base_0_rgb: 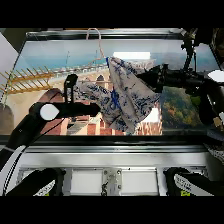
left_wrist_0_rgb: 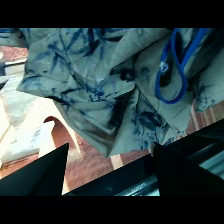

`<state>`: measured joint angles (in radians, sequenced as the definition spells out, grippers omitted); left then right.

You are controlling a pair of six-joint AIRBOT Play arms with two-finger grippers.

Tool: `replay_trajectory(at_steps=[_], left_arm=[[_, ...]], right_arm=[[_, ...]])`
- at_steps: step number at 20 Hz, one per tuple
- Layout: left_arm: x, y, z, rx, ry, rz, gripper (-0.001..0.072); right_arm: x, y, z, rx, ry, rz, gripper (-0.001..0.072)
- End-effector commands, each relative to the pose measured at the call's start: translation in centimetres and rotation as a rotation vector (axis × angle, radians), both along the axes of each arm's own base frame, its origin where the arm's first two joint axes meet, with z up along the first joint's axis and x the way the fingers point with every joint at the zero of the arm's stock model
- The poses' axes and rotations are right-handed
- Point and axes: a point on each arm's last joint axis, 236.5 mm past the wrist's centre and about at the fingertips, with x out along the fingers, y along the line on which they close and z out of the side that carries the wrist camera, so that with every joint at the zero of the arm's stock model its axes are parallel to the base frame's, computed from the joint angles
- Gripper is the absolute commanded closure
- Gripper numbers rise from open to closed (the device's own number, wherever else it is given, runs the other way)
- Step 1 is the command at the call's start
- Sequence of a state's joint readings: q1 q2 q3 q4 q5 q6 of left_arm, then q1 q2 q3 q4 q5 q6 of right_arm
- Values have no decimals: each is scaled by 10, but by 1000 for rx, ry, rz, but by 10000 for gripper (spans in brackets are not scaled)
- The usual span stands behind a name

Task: Fold the clothes and pants, and hang the long-sleeved shirts on hangers.

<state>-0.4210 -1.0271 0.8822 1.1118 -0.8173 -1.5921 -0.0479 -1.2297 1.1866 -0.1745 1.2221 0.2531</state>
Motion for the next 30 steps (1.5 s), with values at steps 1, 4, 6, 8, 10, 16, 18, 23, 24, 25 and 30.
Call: replay_trajectory(at_steps=[1, 4, 6, 8, 10, 16, 18, 23, 24, 25, 30], left_arm=[[13, -40, -17, -17, 83, 21, 171], [22, -49, -32, -3, 142, 26, 171], [24, -51, -42, 9, 178, 29, 171], [23, -54, -47, 3, 195, 29, 171], [21, -60, -47, 0, 187, 19, 171], [33, -74, -45, -45, 148, 68, 171], [38, -75, -52, -56, 158, 100, 171], [34, -78, -72, -31, 201, 97, 693], [36, -71, -68, -29, 199, 106, 693], [39, -60, -63, -16, 193, 113, 693], [53, 39, -28, 109, 149, 204, 693]], right_arm=[[0, -1, 3, -5, -10, -9, 701], [0, -1, 3, -5, -10, -9, 700], [0, -1, 3, -5, -10, -9, 701], [0, -1, 3, -6, -10, -9, 700], [0, -1, 3, -6, -10, -9, 700], [0, -1, 3, -6, -9, -9, 700], [0, -1, 3, -5, -9, -9, 700], [1, -1, 3, 1, 4, -14, 701], [2, -4, 3, 8, 21, -25, 701], [3, -7, 4, 14, 32, -35, 701], [0, -19, 13, 16, 28, -63, 701]])
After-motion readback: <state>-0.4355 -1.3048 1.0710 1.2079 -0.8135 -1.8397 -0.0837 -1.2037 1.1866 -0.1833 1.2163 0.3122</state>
